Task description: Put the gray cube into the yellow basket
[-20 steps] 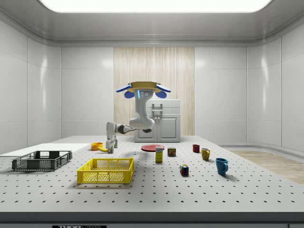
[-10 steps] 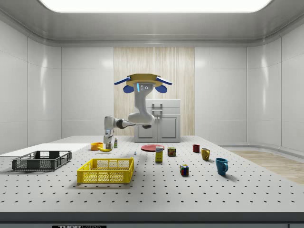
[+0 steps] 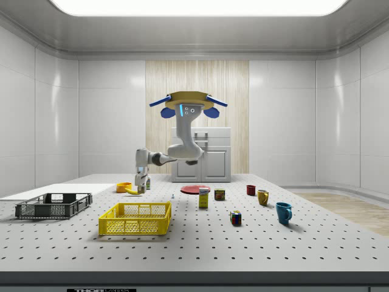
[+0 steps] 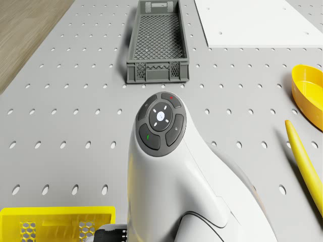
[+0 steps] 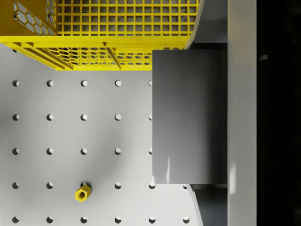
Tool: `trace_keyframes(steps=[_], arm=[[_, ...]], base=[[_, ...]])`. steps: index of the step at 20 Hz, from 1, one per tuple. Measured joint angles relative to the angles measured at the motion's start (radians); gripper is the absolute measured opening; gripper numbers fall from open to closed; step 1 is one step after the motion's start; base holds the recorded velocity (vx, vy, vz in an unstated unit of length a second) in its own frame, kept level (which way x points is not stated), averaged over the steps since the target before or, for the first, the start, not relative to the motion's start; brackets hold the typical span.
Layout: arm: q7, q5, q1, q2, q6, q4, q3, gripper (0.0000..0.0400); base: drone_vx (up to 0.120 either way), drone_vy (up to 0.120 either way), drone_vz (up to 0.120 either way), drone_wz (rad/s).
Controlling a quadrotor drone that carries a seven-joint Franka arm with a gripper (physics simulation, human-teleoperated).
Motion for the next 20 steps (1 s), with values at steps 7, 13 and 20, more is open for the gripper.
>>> trace_keyframes(steps=[7,13,20], arm=[[0.001,0.003,-0.001,-0.006,0.006,0.0,0.001,0.025],[0.002,0.005,-0.002,-0.011,0.01,0.0,0.002,0.025],[0.003,0.007,-0.004,-0.016,0.015,0.001,0.002,0.025]], base=[[-0.017,0.12,0.0,0.0],[0.0,0.12,0.0,0.0],[0.0,0.12,0.0,0.0]])
